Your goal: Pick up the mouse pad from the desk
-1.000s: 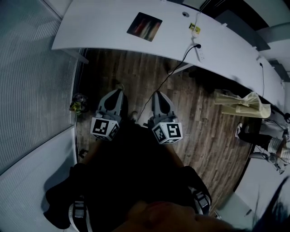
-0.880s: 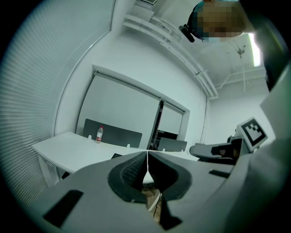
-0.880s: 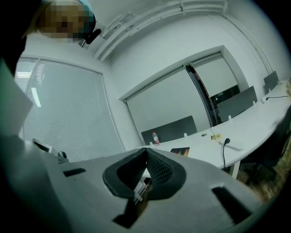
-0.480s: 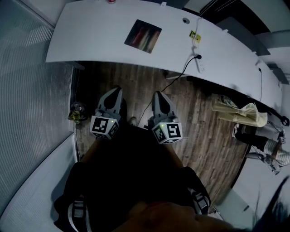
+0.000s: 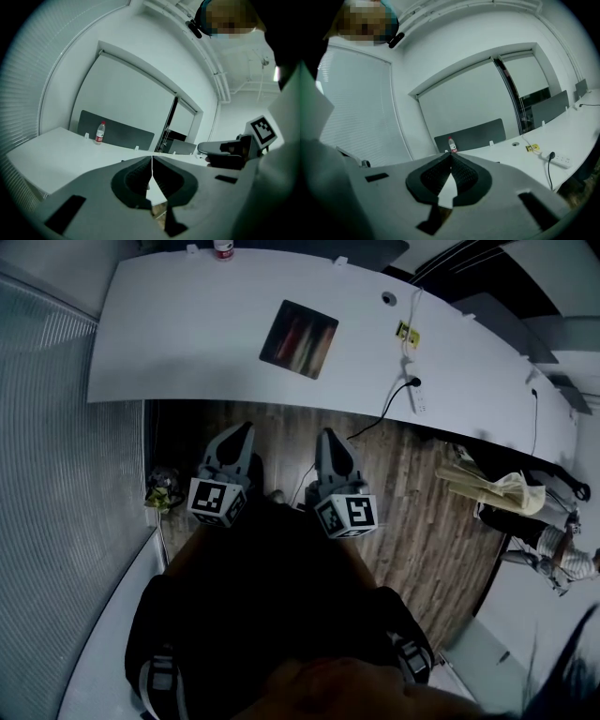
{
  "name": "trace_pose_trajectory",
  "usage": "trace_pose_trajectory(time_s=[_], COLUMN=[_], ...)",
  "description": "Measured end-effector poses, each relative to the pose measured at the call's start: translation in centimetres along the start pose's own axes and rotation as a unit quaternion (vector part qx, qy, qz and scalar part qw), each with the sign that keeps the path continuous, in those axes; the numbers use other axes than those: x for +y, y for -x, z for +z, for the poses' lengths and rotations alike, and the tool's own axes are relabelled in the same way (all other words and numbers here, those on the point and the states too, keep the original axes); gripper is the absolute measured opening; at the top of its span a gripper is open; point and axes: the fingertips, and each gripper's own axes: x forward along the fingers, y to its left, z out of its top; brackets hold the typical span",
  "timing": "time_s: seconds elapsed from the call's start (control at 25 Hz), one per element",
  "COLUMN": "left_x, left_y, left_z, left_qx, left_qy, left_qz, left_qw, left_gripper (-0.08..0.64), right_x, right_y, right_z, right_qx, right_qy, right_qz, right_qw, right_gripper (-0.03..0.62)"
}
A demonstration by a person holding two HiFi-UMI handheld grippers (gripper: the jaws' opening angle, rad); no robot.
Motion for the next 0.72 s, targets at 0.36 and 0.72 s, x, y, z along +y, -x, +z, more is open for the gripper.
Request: trace_pose_trajectory(time_s=[0.36, 0.72], left_x=[7.0, 10.1], left_y=[-4.1, -5.1], left_z=[0.9, 0.6], left_qx=[0.036, 0.045], left_qy=[0.017, 0.033], left_qz=[-0.007, 0.007], left_qw=[0.9992, 0.9984], left_gripper=[0.006, 0.006], right_x=[1.0, 1.5], right_y=[-8.4, -11.5], right_z=[1.0, 1.4], right_qx=[0.007, 0.019], right_qy=[0.000, 0.008], right_qz=[-0.012, -0.003], right_qw=[1.000, 1.000], right_gripper=[0.000, 0.000])
